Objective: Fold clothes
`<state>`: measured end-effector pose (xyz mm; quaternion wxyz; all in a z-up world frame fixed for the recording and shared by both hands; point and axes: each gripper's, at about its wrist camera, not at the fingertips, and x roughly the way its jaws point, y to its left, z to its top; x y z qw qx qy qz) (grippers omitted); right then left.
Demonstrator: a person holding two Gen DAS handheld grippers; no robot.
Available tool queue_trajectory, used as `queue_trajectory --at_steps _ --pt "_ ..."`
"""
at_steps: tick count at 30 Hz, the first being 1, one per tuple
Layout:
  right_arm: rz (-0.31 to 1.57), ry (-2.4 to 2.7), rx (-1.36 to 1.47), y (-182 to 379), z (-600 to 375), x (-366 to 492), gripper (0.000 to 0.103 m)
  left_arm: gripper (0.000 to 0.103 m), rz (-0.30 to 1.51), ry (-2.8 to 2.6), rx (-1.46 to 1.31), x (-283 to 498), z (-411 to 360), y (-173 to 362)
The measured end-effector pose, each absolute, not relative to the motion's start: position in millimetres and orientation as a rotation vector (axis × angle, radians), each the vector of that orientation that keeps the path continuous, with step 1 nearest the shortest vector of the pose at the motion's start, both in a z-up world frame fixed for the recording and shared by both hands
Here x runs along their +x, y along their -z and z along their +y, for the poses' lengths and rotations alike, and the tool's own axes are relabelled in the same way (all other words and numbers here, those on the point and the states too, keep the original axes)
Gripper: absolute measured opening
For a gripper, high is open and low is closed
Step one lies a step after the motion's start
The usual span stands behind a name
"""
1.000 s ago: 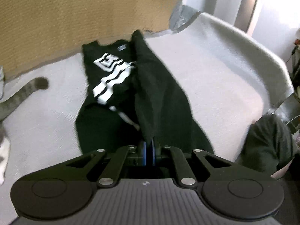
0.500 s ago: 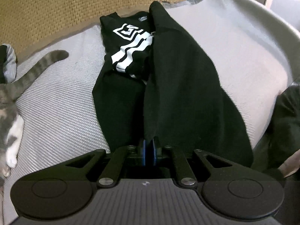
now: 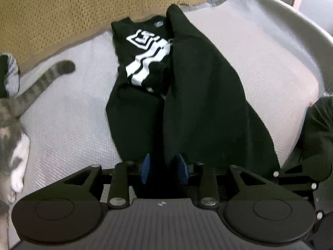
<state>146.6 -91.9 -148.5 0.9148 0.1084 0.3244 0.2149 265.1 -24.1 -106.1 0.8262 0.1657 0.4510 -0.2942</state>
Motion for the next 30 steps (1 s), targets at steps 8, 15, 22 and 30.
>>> queue_trajectory --at_steps 8,15,22,30 --pt "0.553 -0.248 0.344 142 -132 154 0.035 0.048 0.89 0.636 0.359 292 -59 88" --pt "0.541 -0.183 0.514 150 -161 160 0.035 0.056 0.857 0.64 0.423 324 -111 86" --pt "0.532 -0.184 0.53 153 -164 160 0.035 0.06 0.862 0.632 0.393 365 -143 91" --pt "0.523 -0.194 0.568 159 -169 161 0.035 0.061 0.87 0.624 0.355 412 -178 98"
